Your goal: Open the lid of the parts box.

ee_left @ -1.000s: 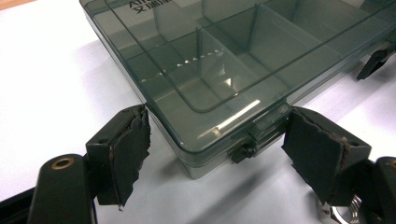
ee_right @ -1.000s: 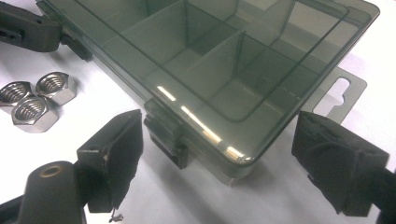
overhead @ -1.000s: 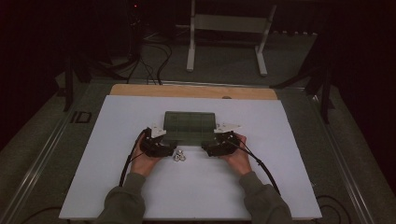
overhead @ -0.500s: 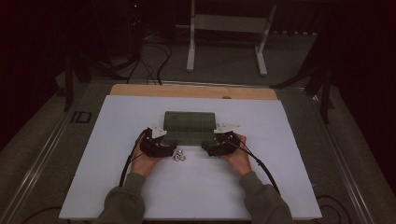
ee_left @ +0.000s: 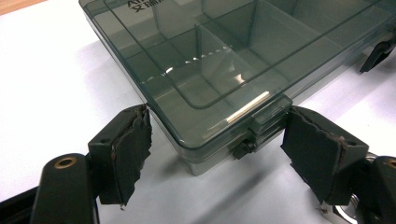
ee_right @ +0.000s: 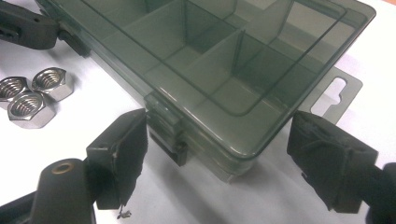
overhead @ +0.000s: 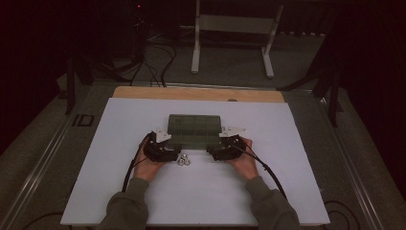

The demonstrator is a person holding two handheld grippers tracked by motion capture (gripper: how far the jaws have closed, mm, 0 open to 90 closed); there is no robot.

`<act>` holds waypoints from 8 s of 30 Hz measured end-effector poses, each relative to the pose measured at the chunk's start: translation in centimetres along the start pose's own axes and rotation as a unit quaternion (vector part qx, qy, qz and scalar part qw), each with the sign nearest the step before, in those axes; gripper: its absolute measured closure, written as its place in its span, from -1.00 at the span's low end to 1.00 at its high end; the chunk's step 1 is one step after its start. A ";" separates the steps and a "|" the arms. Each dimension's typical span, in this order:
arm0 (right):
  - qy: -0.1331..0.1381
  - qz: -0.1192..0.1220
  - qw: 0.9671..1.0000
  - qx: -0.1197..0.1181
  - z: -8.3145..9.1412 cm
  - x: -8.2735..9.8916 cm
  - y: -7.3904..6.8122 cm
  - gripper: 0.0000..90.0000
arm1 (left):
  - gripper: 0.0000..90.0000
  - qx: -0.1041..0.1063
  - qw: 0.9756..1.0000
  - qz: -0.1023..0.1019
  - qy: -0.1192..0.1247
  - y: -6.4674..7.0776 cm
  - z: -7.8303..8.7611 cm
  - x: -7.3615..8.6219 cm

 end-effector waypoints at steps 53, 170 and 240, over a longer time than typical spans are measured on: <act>0.053 0.025 0.996 0.069 4.5 -4.2 1.5 0.16 | 0.15 -0.077 0.994 -0.001 0.072 -1.5 3.7 -4.4; 0.018 -0.128 0.990 0.056 -1.0 -8.4 8.0 0.38 | 0.48 -0.063 0.988 0.138 0.035 -6.4 -1.8 -7.3; 0.007 -0.190 0.981 0.049 -2.9 -8.1 8.9 0.79 | 0.77 -0.075 0.988 0.135 0.015 -5.7 -2.6 -5.8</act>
Point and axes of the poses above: each handheld gripper's, and its own axes: z roughly backward along the jaws, x roughly out of its underside, y roughly to its right, the point moved 5 cm from there along -z, roughly forward along the jaws, and after that the axes turned 10 degrees about -y, right-handed, at the moved point
